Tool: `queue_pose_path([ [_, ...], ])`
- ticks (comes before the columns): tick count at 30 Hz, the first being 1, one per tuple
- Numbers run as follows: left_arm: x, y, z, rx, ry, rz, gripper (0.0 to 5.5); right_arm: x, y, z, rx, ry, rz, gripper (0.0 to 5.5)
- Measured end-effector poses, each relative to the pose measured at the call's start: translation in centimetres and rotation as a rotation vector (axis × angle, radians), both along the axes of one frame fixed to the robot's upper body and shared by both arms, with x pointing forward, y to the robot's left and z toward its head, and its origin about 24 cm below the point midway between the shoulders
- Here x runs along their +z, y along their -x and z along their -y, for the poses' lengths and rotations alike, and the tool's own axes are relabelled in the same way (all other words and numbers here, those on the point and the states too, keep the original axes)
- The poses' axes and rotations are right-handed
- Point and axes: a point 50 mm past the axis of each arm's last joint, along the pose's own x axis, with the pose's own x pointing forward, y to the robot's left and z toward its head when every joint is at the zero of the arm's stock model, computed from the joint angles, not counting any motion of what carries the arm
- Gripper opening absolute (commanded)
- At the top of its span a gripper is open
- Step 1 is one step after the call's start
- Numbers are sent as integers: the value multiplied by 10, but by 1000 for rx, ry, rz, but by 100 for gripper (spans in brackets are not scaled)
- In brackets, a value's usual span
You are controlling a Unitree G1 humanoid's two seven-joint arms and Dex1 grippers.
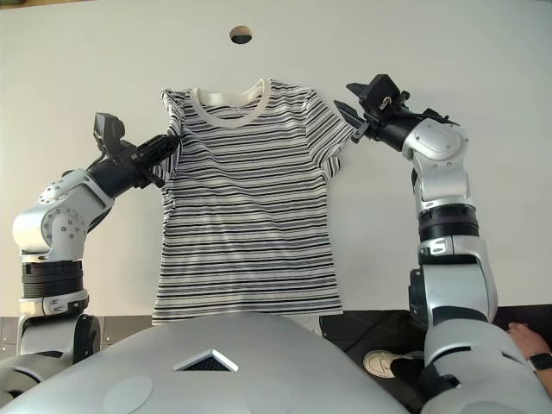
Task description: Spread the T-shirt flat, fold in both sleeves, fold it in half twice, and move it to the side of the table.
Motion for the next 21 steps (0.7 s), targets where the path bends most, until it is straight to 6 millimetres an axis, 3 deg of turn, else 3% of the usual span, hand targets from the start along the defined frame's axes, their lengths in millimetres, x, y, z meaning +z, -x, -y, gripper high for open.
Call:
queue_pose_path([
  [3, -8, -1, 13, -22, 33, -20, 12, -20, -6, 8, -118, -36, -140, 154],
  [6, -14, -2, 17, -16, 33, -27, 64, -32, -6, 9, -156, -63, -224, 154],
  [15, -17, -2, 22, -25, 49, -36, 201, -34, -9, 10, -164, -58, -260, 154],
  [21, -16, -3, 19, 7, 64, -33, 201, -32, -7, 15, -133, -35, -271, 154],
])
